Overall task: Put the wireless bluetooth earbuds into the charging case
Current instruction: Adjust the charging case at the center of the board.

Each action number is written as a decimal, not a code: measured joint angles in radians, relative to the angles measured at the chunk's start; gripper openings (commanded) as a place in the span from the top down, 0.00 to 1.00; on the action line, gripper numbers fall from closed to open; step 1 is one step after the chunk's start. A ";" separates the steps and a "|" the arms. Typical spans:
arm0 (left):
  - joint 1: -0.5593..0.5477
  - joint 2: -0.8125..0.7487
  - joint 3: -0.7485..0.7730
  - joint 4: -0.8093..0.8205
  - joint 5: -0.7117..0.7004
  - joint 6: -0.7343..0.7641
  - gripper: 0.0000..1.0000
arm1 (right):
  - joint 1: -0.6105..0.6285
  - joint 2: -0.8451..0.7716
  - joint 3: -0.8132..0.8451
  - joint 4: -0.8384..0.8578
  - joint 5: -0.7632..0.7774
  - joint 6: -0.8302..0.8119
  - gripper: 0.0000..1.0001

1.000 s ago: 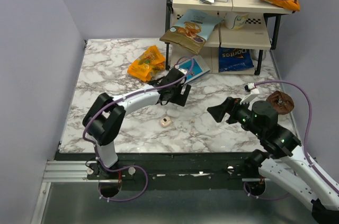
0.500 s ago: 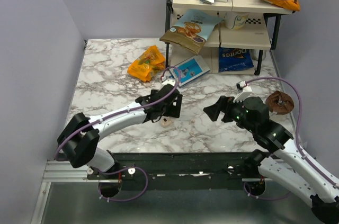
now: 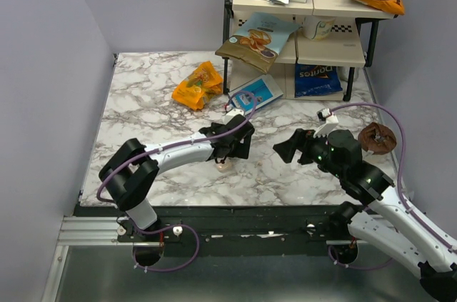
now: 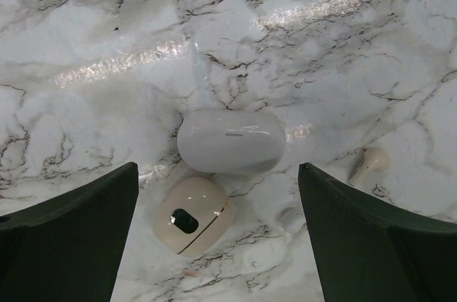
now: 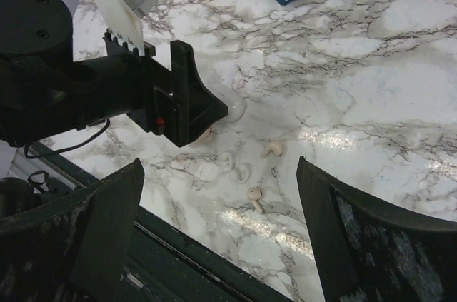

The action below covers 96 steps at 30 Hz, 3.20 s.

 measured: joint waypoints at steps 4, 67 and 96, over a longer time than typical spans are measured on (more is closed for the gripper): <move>0.000 0.037 0.021 -0.004 0.000 -0.004 0.01 | 0.000 0.004 0.000 0.000 0.000 0.000 0.03; 0.051 0.269 0.309 -0.518 -0.180 -1.072 0.73 | 0.000 -0.071 -0.008 0.007 0.000 0.013 0.03; 0.101 0.266 0.336 -0.462 -0.185 -1.060 0.05 | 0.000 -0.095 -0.020 0.000 -0.005 0.012 0.03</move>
